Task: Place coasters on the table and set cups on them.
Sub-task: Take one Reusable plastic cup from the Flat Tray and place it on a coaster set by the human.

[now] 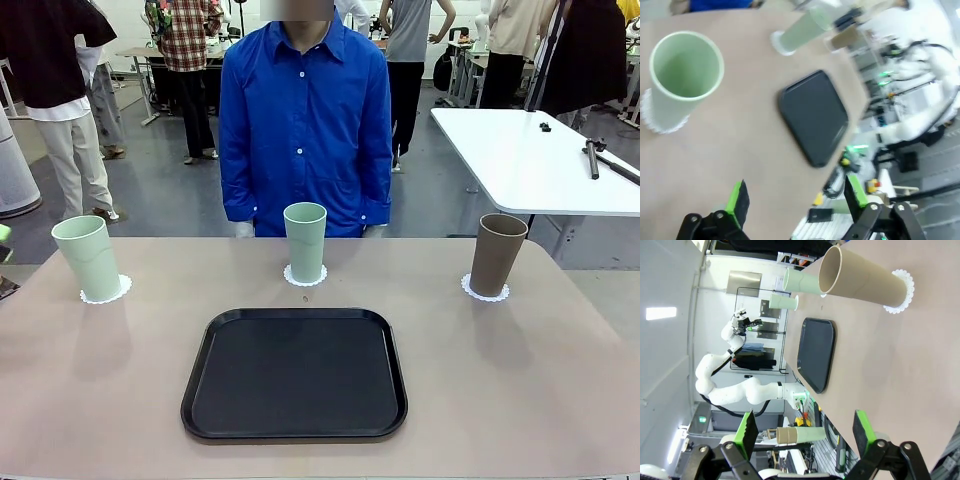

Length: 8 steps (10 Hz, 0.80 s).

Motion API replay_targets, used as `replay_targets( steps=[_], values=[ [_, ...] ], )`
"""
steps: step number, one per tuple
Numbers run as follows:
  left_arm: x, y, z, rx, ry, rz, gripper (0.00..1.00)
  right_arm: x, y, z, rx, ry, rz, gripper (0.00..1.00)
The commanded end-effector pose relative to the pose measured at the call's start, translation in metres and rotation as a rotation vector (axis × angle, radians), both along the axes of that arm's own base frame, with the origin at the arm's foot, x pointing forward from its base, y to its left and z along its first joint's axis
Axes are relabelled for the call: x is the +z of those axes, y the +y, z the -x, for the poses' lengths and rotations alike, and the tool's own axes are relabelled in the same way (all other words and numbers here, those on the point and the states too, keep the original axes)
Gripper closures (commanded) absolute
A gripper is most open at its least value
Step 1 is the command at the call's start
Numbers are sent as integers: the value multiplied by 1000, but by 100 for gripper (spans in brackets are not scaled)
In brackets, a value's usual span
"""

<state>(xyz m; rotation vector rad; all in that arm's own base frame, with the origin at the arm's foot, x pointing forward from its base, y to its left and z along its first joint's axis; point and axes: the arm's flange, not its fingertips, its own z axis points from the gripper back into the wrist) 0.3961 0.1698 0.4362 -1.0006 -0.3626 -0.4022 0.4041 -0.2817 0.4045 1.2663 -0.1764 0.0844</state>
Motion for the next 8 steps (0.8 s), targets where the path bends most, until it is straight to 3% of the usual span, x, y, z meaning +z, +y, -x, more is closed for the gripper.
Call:
replay_targets(
  steps=[1, 4, 8],
  values=[
    [-21, 42, -29, -28, 112, 135, 0, 0, 1, -1, -1, 3, 3, 0],
    [-38, 83, -38, -71, 191, 262, 0, 0, 1, -1, -1, 3, 3, 0],
    [-46, 110, -32, 11, 204, 278, 0, 0, 1, -1, -1, 3, 3, 0]
  ],
)
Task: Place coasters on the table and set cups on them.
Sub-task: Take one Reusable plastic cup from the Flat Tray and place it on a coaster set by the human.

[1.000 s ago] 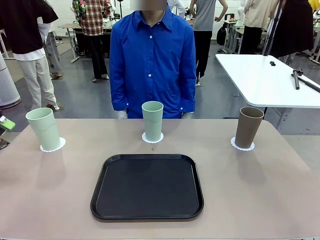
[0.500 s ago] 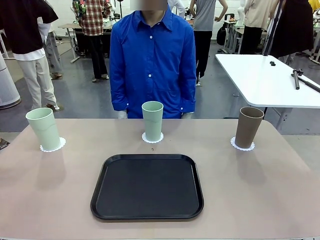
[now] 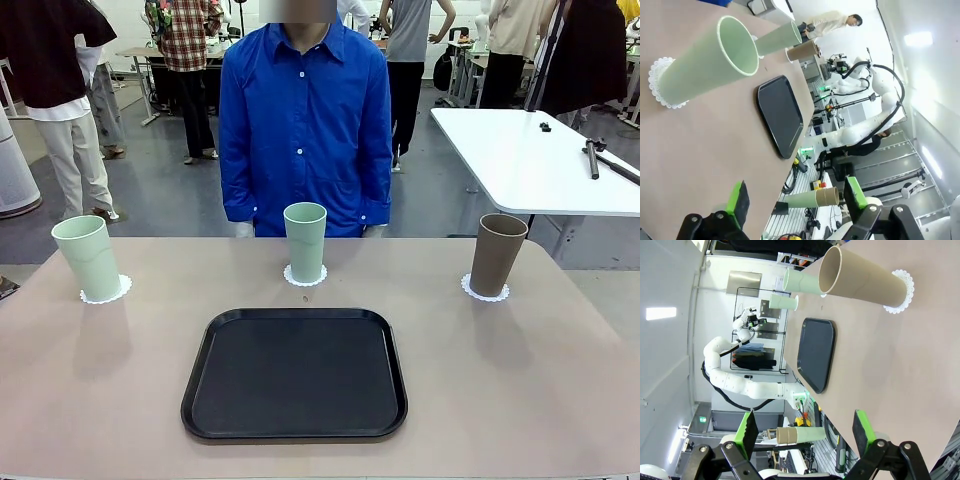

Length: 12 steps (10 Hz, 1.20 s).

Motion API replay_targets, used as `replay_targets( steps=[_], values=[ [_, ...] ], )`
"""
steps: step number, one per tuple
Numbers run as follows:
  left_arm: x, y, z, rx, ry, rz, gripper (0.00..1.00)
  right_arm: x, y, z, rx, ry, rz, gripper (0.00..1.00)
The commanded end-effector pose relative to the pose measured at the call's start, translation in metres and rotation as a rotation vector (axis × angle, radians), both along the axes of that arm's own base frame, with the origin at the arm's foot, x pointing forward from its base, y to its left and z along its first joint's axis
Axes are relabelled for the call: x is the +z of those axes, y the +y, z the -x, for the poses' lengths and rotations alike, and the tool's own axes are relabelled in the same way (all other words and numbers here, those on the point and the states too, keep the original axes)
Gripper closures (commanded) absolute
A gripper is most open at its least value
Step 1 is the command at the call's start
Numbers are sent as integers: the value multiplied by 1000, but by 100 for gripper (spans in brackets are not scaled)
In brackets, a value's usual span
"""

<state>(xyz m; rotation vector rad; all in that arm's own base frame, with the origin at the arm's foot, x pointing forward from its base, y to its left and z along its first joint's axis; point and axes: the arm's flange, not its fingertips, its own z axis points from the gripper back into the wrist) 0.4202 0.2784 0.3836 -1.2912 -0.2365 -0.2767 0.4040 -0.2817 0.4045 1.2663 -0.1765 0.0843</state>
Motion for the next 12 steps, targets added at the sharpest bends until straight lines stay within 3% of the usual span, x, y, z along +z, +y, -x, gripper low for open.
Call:
replay_targets(
  steps=[1, 12],
  values=[
    [3, 4, -4, 35, 19, 6, 0, 0, 1, -1, -1, 3, 3, 0],
    [0, 6, 2, 20, 9, -6, 0, 0, 1, -1, -1, 3, 3, 0]
  ],
)
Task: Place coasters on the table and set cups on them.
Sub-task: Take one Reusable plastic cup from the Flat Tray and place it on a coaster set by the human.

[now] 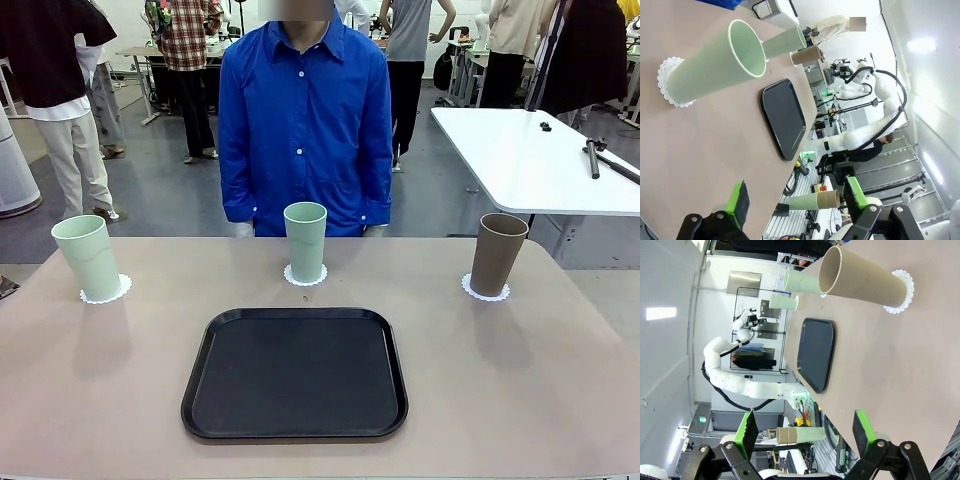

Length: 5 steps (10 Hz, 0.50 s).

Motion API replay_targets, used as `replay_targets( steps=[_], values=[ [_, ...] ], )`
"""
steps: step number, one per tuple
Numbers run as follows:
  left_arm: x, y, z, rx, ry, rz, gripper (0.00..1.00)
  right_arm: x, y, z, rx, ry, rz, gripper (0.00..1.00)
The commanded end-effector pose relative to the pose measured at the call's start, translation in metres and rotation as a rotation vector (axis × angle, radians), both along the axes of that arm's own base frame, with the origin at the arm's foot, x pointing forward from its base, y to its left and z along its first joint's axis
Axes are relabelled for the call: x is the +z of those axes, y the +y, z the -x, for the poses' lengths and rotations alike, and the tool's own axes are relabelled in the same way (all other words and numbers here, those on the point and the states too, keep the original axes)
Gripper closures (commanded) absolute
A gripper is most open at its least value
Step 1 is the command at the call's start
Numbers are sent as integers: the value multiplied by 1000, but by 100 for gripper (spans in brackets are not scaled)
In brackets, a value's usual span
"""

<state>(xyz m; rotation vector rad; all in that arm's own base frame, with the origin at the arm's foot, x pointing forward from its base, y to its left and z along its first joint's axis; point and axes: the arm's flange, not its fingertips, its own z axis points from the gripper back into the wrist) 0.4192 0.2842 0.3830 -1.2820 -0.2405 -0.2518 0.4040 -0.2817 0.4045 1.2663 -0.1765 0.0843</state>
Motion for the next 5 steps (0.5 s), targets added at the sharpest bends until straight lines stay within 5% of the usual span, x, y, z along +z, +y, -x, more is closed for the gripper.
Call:
replay_targets(
  steps=[1, 5],
  values=[
    [1, 1, 1, -2, -1, 1, 0, 0, 1, -1, -1, 3, 3, 0],
    [1, 1, 1, -2, -1, 1, 0, 0, 1, -1, -1, 3, 3, 0]
  ],
)
